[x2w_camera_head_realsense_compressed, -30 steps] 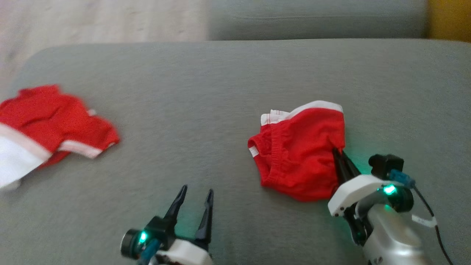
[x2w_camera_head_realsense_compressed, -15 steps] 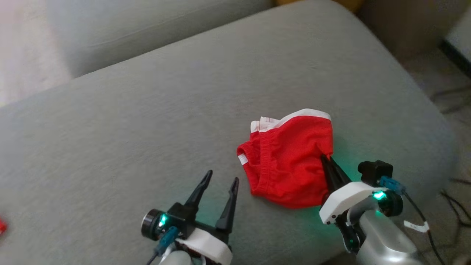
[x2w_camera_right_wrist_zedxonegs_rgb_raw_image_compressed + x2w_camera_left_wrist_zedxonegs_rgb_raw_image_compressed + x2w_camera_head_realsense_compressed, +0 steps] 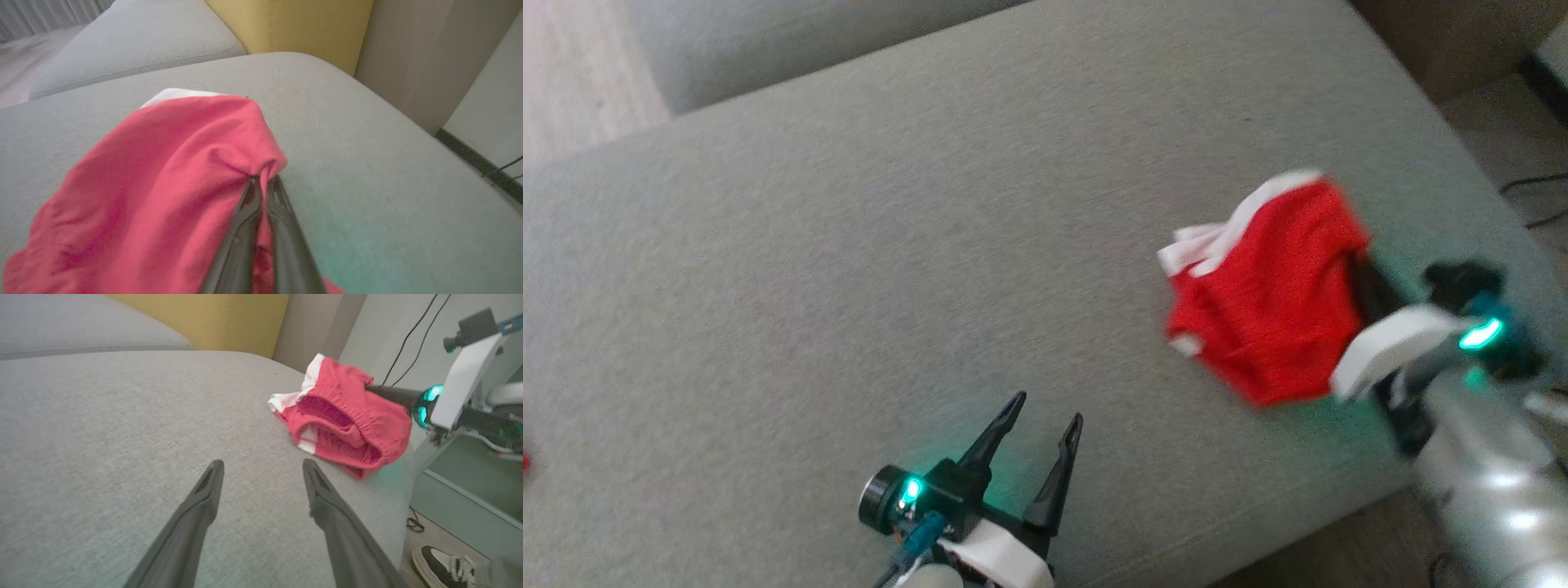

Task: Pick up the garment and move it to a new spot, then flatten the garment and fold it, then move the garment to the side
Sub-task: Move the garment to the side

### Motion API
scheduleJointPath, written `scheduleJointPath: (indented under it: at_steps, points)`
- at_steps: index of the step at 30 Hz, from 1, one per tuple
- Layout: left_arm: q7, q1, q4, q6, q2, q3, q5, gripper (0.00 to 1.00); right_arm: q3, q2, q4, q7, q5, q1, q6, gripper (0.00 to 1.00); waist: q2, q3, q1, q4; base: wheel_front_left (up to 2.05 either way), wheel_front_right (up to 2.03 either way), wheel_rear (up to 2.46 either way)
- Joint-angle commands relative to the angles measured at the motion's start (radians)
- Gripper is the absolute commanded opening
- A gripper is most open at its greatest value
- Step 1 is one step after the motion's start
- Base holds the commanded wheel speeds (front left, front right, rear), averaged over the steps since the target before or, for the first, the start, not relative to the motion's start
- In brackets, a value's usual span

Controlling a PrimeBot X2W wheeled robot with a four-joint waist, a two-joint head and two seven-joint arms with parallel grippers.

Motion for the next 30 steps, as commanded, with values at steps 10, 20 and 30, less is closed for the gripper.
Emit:
scheduleJointPath:
  at_steps: [10, 20, 30]
  points:
    - [-0.011, -0.090, -0.013, 0.005, -0.001, 0.047, 0.056, 1.00, -0.047, -0.249, 0.185, 0.009, -0.109, -0.298, 0.007, 0.00, -0.0001, 0.129, 0.0000, 0.171, 0.00, 0.00, 0.00]
    - [-0.011, -0.114, -0.005, 0.014, -0.001, 0.079, 0.074, 1.00, -0.226, -0.311, 0.285, -0.011, -0.193, -0.380, 0.007, 1.00, -0.0001, 0.149, 0.0000, 0.220, 0.00, 0.00, 0.00]
    - [-0.011, -0.092, -0.016, 0.038, -0.001, 0.175, 0.087, 1.00, -0.267, -0.126, -0.048, -0.014, -0.199, -0.240, 0.007, 1.00, -0.0001, 0.087, 0.0000, 0.247, 0.00, 0.00, 0.00]
